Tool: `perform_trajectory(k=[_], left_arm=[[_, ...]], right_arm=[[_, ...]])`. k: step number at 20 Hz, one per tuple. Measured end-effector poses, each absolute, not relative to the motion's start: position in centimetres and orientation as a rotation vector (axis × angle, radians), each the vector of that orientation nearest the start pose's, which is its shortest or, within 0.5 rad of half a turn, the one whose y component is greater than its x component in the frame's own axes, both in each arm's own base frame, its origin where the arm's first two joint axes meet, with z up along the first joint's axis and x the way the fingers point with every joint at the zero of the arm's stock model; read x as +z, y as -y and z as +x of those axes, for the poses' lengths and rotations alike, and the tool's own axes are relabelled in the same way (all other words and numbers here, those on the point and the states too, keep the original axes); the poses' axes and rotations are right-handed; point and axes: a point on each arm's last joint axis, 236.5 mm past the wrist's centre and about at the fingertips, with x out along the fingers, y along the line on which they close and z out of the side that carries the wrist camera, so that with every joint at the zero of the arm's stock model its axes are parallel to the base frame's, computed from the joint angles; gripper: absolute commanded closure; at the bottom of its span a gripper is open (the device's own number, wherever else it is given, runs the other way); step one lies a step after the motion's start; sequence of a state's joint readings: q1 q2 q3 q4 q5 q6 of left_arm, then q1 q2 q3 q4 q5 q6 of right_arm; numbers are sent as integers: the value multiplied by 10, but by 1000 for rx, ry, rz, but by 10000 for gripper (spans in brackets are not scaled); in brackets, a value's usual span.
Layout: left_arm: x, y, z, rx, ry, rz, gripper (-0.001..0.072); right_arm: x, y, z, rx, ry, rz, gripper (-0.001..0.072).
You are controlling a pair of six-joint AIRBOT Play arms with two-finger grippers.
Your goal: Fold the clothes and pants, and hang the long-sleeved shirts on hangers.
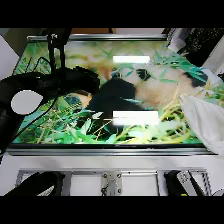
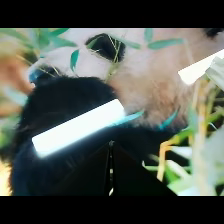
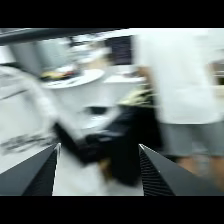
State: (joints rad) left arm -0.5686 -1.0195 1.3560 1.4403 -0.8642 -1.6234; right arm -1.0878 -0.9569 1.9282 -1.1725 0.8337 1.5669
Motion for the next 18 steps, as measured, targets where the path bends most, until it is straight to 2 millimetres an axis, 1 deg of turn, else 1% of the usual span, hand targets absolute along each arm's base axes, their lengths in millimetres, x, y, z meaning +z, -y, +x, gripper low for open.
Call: perform_trajectory(k=[1, 2, 3, 4, 7, 9, 11, 13, 15, 17, 18], left_arm=[[243, 254, 353, -614, -565, -5, 698], [241, 254, 354, -613, -569, -4, 698], [239, 255, 355, -613, -575, -3, 698], [237, 256, 356, -612, -580, -1, 698], [232, 257, 358, -611, -590, 0, 698], [230, 257, 359, -611, -594, 1, 698], [227, 257, 358, -610, -609, 6, 698], [222, 256, 355, -610, -634, 12, 698], [217, 253, 352, -607, -661, 20, 698], [212, 250, 350, -605, -696, -2, 698], [210, 247, 349, -604, -716, -26, 698]], right_arm=[[537, 237, 239, -619, 215, 164, 182], [530, 215, 264, -467, 179, 183, 233], [521, 187, 286, -305, 137, 194, 306], [514, 159, 301, -162, 100, 194, 337], [487, 81, 329, 169, -10, 149, 337], [457, 29, 343, 348, -113, 122, 338], [414, -26, 353, 525, -244, 110, 338], [361, -84, 357, 689, -389, 105, 339], [304, -137, 356, 809, -523, 88, 339], [253, -183, 349, 886, -624, 66, 339], [231, -203, 344, 916, -660, 51, 338]])
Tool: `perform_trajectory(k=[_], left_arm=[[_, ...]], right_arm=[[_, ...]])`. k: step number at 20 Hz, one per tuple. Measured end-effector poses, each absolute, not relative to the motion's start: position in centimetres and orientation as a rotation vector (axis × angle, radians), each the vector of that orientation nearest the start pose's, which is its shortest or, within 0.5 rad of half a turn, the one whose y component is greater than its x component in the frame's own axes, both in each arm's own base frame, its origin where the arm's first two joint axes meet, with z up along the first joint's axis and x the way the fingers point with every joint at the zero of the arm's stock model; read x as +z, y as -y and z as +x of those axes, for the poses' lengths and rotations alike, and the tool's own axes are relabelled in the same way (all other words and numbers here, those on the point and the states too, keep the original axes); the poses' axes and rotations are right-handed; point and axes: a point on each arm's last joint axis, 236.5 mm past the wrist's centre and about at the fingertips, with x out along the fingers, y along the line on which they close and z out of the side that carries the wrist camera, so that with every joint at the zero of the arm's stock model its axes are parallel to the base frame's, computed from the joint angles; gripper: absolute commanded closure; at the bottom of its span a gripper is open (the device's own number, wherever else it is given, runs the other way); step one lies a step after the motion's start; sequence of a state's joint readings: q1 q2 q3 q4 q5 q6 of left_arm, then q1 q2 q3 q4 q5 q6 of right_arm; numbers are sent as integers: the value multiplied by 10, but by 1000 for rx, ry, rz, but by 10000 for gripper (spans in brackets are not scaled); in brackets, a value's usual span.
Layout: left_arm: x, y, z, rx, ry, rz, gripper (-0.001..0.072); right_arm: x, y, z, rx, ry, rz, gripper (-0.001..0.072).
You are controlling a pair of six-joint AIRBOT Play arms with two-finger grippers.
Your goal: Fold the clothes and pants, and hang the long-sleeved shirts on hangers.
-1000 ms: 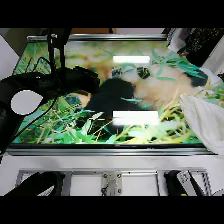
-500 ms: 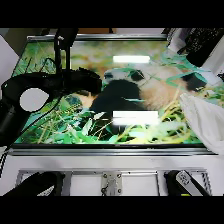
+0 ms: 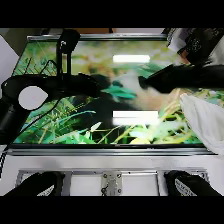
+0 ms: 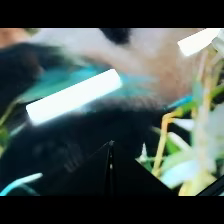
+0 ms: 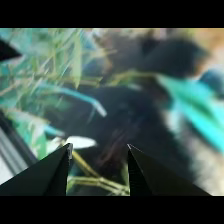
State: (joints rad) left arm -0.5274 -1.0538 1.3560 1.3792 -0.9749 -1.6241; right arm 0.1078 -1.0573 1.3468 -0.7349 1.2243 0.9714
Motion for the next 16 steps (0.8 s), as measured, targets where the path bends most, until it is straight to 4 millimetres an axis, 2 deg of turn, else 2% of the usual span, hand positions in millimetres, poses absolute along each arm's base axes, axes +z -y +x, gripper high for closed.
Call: perform_trajectory(k=[3, 6, 7, 8, 16], left_arm=[[205, 232, 351, -584, -775, -101, 698], [199, 215, 353, -557, -822, -136, 698], [197, 211, 353, -548, -832, -144, 698], [196, 207, 354, -539, -842, -150, 698], [193, 195, 357, -515, -862, -169, 698]], right_arm=[[190, -241, 329, 971, -720, 17, 340], [173, -259, 320, 999, -741, -2, 345], [170, -262, 318, 1004, -747, -6, 455], [168, -264, 318, 1006, -747, -8, 687], [163, -268, 315, 1011, -753, -17, 698]])
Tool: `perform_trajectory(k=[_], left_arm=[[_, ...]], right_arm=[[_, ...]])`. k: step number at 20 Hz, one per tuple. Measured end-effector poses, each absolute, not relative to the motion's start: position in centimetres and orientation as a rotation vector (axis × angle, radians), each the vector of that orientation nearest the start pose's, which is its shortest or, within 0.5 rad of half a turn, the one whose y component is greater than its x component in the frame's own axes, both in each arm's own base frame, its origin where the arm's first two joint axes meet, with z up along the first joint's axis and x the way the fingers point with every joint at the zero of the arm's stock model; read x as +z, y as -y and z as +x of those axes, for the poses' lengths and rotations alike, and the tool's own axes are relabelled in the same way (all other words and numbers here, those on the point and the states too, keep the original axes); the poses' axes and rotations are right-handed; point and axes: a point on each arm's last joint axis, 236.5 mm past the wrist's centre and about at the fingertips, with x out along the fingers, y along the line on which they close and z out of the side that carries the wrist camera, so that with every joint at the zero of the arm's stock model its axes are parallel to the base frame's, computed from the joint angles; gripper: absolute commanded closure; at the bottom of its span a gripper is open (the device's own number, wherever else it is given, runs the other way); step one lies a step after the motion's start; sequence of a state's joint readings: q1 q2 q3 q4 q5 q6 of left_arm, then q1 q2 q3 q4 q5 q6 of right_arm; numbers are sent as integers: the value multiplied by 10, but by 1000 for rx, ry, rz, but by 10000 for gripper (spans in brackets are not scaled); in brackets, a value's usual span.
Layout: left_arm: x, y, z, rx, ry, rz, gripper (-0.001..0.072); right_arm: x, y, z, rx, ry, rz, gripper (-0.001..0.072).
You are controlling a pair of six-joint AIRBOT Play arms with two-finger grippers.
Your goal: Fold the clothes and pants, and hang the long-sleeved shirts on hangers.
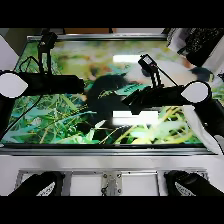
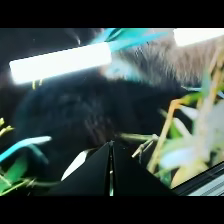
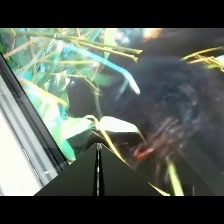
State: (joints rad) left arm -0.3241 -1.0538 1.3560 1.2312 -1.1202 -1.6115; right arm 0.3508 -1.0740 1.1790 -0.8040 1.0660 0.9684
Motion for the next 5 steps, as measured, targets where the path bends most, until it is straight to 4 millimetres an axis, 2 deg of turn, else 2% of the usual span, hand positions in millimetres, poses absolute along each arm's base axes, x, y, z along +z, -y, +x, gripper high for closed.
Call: perform_trajectory(k=[5], left_arm=[[193, 194, 357, -514, -864, -171, 698]], right_arm=[[162, -268, 315, 1011, -755, -18, 698]])
